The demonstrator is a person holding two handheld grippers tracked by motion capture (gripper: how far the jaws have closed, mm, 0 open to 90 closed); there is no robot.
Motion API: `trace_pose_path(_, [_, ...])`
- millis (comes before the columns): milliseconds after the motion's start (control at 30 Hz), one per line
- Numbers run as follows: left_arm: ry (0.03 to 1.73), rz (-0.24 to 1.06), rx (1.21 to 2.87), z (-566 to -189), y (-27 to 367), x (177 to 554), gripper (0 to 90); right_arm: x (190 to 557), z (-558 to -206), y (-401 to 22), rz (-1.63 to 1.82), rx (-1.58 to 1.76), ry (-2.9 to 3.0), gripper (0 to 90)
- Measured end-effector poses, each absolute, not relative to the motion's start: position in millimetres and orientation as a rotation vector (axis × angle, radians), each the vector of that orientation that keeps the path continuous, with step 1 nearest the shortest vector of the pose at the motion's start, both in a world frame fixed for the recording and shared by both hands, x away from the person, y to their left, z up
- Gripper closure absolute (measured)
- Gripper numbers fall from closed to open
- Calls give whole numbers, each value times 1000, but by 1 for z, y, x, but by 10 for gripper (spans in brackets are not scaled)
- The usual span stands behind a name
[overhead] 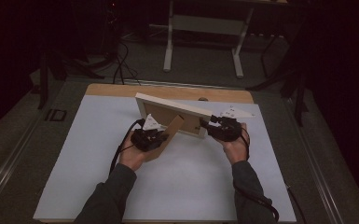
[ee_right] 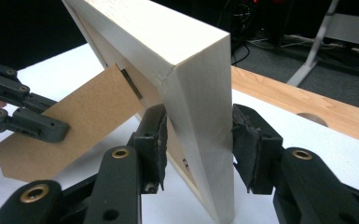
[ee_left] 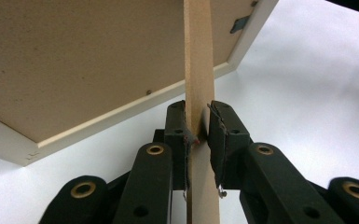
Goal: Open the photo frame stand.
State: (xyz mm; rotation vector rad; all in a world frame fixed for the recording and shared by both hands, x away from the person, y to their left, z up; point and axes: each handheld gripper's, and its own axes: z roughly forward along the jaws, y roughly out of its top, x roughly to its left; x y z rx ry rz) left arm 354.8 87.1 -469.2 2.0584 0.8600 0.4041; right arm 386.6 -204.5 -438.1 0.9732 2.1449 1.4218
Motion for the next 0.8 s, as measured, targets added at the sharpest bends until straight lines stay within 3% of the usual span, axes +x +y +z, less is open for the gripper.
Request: trace_pose_path(800, [862, 390, 2063, -482, 89, 340, 805, 373, -444, -206, 1459, 905, 2201, 548])
